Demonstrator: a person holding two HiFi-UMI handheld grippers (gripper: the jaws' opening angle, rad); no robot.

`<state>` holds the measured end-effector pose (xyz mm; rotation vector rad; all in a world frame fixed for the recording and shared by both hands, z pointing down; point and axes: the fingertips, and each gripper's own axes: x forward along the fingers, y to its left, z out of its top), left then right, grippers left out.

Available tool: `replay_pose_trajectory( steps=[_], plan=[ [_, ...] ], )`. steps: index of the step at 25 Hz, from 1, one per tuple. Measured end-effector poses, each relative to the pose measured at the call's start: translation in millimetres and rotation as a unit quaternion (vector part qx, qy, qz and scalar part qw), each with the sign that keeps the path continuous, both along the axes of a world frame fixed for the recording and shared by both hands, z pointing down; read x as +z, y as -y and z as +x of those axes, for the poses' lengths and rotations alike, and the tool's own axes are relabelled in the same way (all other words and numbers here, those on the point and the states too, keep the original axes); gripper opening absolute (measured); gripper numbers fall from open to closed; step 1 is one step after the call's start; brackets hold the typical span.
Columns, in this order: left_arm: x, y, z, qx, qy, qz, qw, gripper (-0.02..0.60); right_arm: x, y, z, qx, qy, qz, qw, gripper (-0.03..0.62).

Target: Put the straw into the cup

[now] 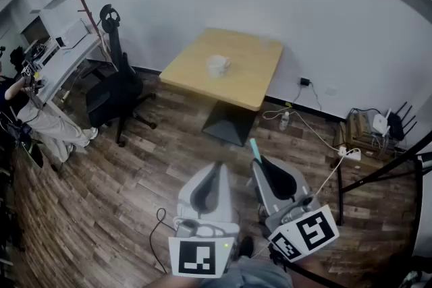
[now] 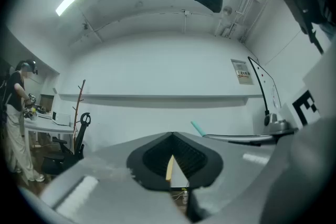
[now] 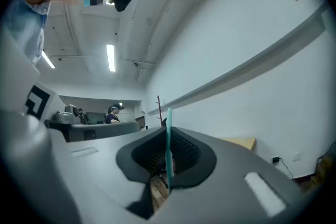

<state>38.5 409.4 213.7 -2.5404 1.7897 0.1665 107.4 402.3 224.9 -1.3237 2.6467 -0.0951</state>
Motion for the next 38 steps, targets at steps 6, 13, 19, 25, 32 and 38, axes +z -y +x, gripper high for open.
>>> replay_pose_trajectory(
  steps=[6, 13, 19, 25, 32, 38],
  plan=[
    [3, -2, 3, -0.002, -0.004, 0.002, 1.0000, 0.017, 2, -3, -1, -0.001, -0.020, 0.009, 1.000, 0.031],
    [8, 6, 11, -0.020, -0.011, 0.003, 0.9997, 0.017, 4, 5, 7, -0.018, -0.014, 0.013, 1.000, 0.031],
    [21, 20, 0, -0.035, -0.011, -0.014, 0.9992, 0.017, 5, 20, 4, -0.033, 0.020, 0.003, 0.999, 0.035],
    [37, 59, -24, -0.044, -0.017, -0.021, 0.9986, 0.017, 16, 56, -13, -0.034, 0.022, -0.009, 0.999, 0.035],
    [58, 139, -58, -0.035, -0.019, -0.050, 0.9979, 0.017, 33, 132, -52, -0.033, 0.018, -0.031, 0.999, 0.035],
    [55, 203, -91, -0.027, -0.019, -0.046, 0.9984, 0.017, 29, 196, -80, -0.023, 0.020, -0.029, 0.999, 0.035]
  ],
)
